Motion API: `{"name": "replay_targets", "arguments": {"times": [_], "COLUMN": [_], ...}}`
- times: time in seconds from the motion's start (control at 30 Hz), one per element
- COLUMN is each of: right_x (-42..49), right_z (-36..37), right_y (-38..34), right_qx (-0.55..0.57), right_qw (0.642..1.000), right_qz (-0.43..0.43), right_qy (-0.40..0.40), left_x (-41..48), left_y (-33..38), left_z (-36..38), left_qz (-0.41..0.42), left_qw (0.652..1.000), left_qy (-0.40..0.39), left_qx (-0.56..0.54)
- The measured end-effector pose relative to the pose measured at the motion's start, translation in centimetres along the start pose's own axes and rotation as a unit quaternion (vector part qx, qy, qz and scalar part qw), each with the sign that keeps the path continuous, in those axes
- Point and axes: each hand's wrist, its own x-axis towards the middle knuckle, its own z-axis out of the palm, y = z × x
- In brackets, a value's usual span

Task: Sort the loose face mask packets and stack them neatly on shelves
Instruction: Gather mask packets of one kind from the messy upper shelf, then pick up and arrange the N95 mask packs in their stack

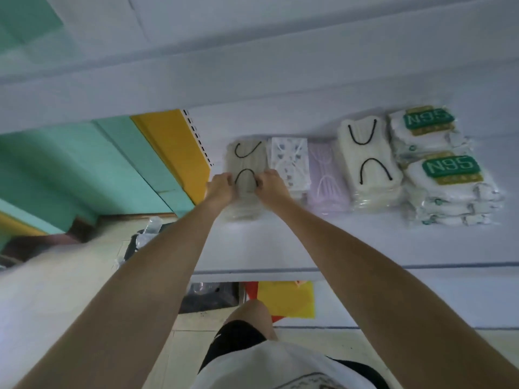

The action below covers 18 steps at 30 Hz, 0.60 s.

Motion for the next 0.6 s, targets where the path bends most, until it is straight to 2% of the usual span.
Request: {"name": "replay_targets", "arguments": {"times": [0.1,0.2,0.27,0.33,0.43,0.6], "right_x": [-0.8,-3.2,-5.3,-7.8,-11.8,-18.7], "right_z": [-0.6,-1.9,-3.4,-5.3,-8.6,-17.0], "right_y": [0.0,-0.1,0.1,0.6,2.5,6.6], "right_qx": [-0.022,-0.057,-0.069,-0.086,-0.151,-0.263], "right_qw": [0.999,0.996,0.993,0.987,0.969,0.931], "right_qz": [-0.025,-0.070,-0.097,-0.133,-0.184,-0.230], "right_qy": [-0.005,-0.008,-0.017,-0.034,-0.068,-0.108], "left_x": [0.2,-1.2,-3.2,-5.8,-10.1,-18.1], "left_y": [-0.2,-0.6,-0.1,1.1,3.2,9.4], "left_z": [0.5,0.6,0.5,0.3,0.0,-0.7], "left_qz": [0.005,0.012,0.058,0.138,0.228,0.276], "left_qw": [1.000,0.999,0.993,0.981,0.965,0.954], "left_qy": [-0.001,0.038,0.100,0.136,0.125,0.111], "left_qx": [0.029,-0.023,-0.025,-0.012,-0.024,-0.010]}}
